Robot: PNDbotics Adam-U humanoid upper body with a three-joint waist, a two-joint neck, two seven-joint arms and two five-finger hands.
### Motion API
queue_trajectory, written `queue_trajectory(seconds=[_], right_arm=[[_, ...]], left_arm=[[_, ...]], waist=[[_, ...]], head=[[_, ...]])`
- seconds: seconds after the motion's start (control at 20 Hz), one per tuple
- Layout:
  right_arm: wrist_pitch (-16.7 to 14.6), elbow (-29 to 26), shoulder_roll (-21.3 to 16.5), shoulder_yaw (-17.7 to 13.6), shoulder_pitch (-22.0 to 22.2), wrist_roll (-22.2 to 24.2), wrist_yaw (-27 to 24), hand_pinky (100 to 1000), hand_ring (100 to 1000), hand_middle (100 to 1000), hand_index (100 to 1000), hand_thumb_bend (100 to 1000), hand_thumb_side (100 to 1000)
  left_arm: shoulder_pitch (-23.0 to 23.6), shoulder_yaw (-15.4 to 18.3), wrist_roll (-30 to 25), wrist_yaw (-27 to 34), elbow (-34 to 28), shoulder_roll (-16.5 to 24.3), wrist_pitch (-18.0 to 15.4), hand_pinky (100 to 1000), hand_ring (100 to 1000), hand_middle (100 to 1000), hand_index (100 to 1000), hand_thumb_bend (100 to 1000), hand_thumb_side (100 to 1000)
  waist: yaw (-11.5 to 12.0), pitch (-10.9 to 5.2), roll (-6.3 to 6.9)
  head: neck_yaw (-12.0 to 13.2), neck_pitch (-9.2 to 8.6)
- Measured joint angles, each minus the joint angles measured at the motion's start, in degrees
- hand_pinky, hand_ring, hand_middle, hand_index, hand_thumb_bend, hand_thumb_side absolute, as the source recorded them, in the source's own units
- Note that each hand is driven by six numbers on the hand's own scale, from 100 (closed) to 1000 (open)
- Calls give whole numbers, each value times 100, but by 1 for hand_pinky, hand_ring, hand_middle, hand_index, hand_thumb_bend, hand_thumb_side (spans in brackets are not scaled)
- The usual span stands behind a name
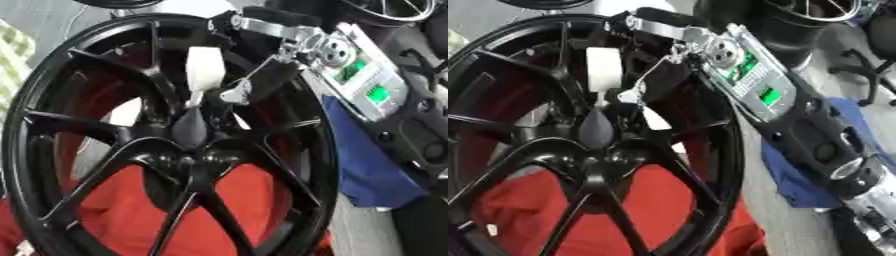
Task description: Pull the pin out of the wheel hub.
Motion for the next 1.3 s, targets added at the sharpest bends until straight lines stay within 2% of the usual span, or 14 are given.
queue_trajectory(seconds=[0.1,0.45,0.85,1.1,1.3], right_arm=[[28,1,-1,-1,0,-31,-1,710,727,525,781,352,100],[286,-3,0,7,3,-309,-40,674,676,402,707,287,100],[556,-85,1,31,35,-561,-169,652,593,229,571,281,100],[761,-126,2,42,34,-768,-280,638,568,186,518,297,100],[961,-233,2,37,33,-1009,-412,629,548,158,492,353,100]], left_arm=[[0,0,-6,-3,-10,0,-1,731,633,560,762,149,1000],[-1,0,-7,-9,-11,0,0,731,634,560,762,149,1000],[-1,-1,-15,-12,-11,0,7,732,634,561,762,150,1000],[-1,-1,-16,-13,-10,0,8,732,635,562,762,152,1000],[1,-1,-15,-16,3,0,8,732,635,562,762,153,1000]], waist=[[0,0,0],[0,1,0],[-2,1,0],[-4,-2,0],[-16,-31,1]], head=[[-11,0],[-35,2],[-54,21],[-73,106],[-68,190]])
